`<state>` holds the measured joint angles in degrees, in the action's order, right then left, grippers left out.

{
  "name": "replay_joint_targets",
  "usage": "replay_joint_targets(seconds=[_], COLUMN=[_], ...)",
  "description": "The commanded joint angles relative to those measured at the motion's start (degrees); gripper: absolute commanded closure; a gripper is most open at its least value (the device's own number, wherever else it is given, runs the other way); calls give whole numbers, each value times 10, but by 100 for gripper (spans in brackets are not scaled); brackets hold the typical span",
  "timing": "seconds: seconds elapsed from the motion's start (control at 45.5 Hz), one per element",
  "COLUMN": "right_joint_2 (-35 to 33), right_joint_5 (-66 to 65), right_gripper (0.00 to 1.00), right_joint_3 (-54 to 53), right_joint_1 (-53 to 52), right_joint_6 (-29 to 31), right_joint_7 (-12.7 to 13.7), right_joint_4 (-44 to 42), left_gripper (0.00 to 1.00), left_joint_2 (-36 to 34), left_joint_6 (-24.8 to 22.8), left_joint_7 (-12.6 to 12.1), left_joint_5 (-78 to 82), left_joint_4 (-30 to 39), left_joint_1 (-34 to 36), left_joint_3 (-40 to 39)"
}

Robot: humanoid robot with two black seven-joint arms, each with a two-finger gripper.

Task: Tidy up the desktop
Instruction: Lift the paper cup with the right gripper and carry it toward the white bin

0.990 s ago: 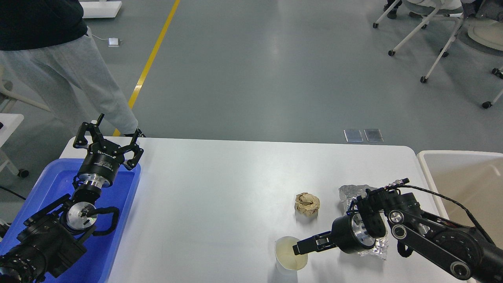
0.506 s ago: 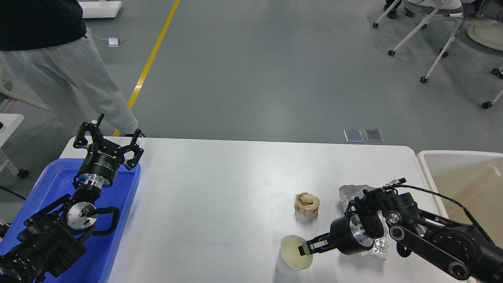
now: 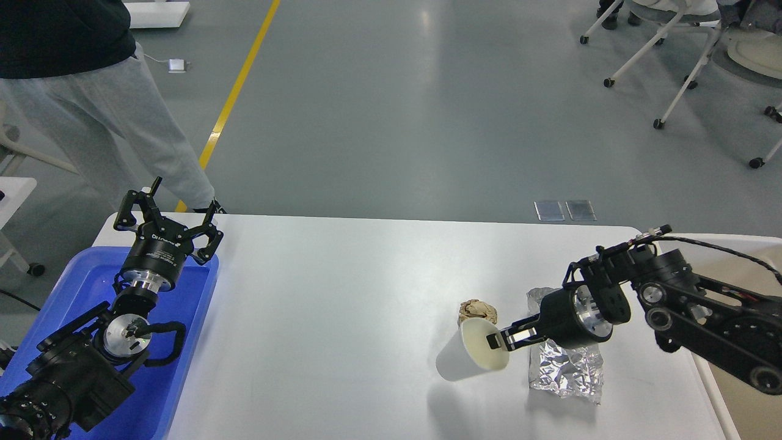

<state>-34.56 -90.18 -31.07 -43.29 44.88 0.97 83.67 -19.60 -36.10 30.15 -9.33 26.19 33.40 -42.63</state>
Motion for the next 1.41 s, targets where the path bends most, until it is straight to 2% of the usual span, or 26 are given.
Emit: replay_joint_targets(seconds=[0.0,0.594,1.1,1.386], right_joint_2=[-74,-237,-284,-307], right_joint_5=[64,169,182,193], right_gripper=[100,100,100,100], right_joint_3=[5,5,7,-2], right_joint_1=[-96,-314,-329,-264], right_joint_6=[1,1,1,1], right_joint_7=[3,6,6,-5], right_joint_4=[40,65,57,-12], left_gripper=[0,0,0,0], left_joint_2=[0,0,0,0], left_joint_6=[0,1,1,1], left_joint_7=[-1,-1,0,0], left_joint_5=[0,-1,-1,-1], left_joint_4=[0,0,0,0], left_joint_1=[0,-1,-1,-1], left_joint_3=[0,0,0,0])
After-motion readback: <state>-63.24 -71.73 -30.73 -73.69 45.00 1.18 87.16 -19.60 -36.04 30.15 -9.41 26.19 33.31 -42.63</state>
